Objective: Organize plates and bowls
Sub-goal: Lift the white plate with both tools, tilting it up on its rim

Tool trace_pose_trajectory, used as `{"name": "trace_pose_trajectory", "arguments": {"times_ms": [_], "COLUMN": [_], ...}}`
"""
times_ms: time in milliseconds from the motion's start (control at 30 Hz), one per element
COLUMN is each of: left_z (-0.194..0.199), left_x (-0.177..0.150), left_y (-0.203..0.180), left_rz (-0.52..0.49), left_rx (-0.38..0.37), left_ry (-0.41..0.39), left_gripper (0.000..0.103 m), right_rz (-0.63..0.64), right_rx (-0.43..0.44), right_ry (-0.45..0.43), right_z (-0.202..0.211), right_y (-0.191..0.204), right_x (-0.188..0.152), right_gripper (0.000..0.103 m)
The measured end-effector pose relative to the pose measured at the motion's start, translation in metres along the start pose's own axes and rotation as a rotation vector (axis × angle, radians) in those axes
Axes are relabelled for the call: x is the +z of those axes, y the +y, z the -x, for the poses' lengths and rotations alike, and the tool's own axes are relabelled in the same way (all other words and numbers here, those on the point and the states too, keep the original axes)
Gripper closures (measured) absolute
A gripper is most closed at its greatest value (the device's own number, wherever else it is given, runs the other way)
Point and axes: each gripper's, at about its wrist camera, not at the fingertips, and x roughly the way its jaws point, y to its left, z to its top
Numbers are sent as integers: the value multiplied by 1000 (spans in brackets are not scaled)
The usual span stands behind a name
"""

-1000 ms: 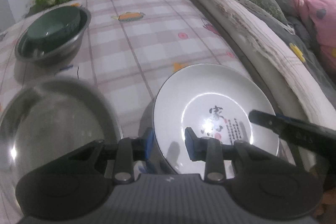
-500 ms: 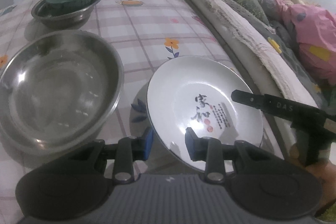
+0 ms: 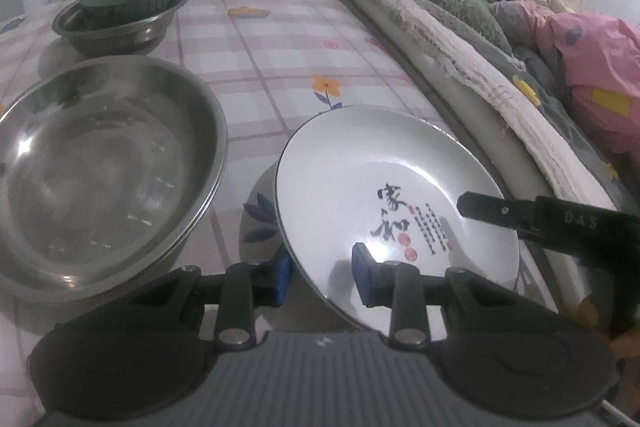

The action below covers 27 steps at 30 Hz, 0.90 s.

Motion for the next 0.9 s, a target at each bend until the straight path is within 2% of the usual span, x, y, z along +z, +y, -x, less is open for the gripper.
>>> {"name": "trace_pose_trajectory", "arguments": {"times_ms": [200,333,533,733,800,867,900], "left_z": [4,8,23,25,24,24,24], "left_x": [-5,-7,-17,-21,-21,-23,-24], "left_y": [-5,0,14,19,17,14,14], "left_rz": [-45,-29,-5,10,-6,-25,-32], "left_rx": [6,-11,6,8,15,23,28], "left_ry": [-11,6,23,7,-1,-11,-15], "left_gripper": [67,67,67,67,63,62,62], "right_rz": [10,17,49,76,61,39,22], "right_rx": [9,12,51,70,80,95,109], "right_ry": [-1,4,34,39,43,46,45], "right_z": [0,-3,-12,-17,-17,-16,-16], "right_y": [0,3,16,24,21,18,17], "right_x": [0,2,-1,-3,-3,-3,-2], "right_gripper": [69,68,69,69,68,65,60]}}
